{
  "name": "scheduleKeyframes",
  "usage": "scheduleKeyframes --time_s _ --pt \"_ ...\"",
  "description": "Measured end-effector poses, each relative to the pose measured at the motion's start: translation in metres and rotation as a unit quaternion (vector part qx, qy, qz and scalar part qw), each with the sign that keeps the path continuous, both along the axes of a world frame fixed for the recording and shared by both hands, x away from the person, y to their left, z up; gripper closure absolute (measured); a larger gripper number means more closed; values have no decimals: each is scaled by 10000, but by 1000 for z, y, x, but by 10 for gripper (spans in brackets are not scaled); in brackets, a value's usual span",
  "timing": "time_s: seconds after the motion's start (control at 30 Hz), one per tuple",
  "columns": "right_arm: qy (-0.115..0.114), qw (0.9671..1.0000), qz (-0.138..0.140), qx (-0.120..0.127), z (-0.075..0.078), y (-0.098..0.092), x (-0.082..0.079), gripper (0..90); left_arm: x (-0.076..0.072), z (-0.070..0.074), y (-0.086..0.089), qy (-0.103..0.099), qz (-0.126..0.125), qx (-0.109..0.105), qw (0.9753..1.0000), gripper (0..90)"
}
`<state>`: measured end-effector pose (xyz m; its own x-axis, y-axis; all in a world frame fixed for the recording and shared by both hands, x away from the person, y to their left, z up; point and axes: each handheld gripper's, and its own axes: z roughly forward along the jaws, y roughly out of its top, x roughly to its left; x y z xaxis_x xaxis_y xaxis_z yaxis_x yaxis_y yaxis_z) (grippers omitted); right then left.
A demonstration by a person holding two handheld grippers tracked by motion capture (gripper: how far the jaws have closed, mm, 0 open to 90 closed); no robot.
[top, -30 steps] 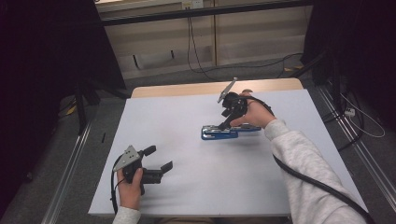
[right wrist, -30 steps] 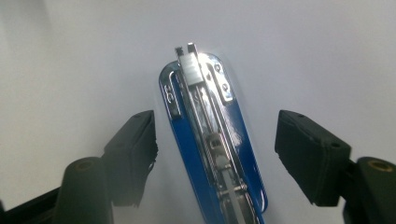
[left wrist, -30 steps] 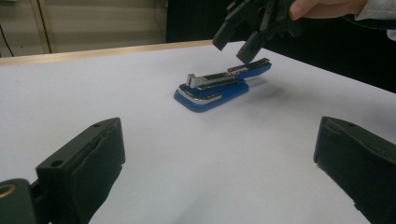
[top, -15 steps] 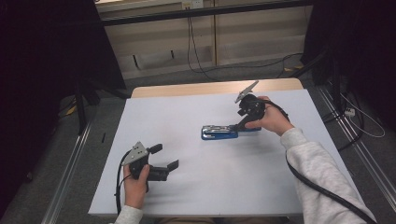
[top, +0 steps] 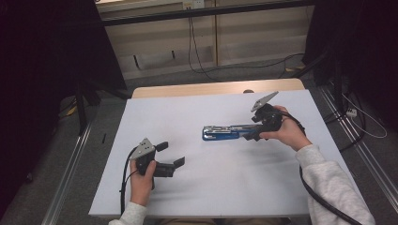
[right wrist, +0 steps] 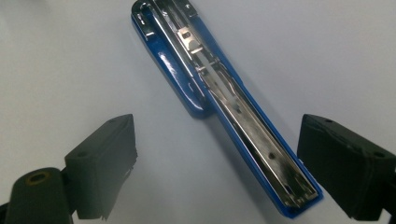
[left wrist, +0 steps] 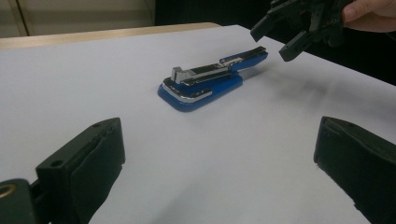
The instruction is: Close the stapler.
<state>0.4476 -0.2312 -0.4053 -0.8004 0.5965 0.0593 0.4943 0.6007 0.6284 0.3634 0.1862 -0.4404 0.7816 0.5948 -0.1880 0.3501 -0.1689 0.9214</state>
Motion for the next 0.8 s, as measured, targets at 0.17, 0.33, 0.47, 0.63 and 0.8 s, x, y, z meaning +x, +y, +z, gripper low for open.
scheduleKeyframes --time_s 0.17,0.33,0.47,0.63,0.8 --pt "-95 9996 -231 113 -1 -16 -7 116 5 1 -3 65 -3 1 10000 21" --pt "-158 9980 -548 274 -1 -34 -15 120 13 2 -10 125 -37 34 9999 21" --pt "-195 9968 -686 358 0 -41 -20 120 19 3 -15 169 -41 65 9998 20" --pt "-284 9948 -883 428 -2 -49 -26 120 28 2 -22 178 -55 15 9998 20" --pt "-298 9927 -1041 523 -2 -61 -33 148 36 3 -31 194 43 121 9997 28"
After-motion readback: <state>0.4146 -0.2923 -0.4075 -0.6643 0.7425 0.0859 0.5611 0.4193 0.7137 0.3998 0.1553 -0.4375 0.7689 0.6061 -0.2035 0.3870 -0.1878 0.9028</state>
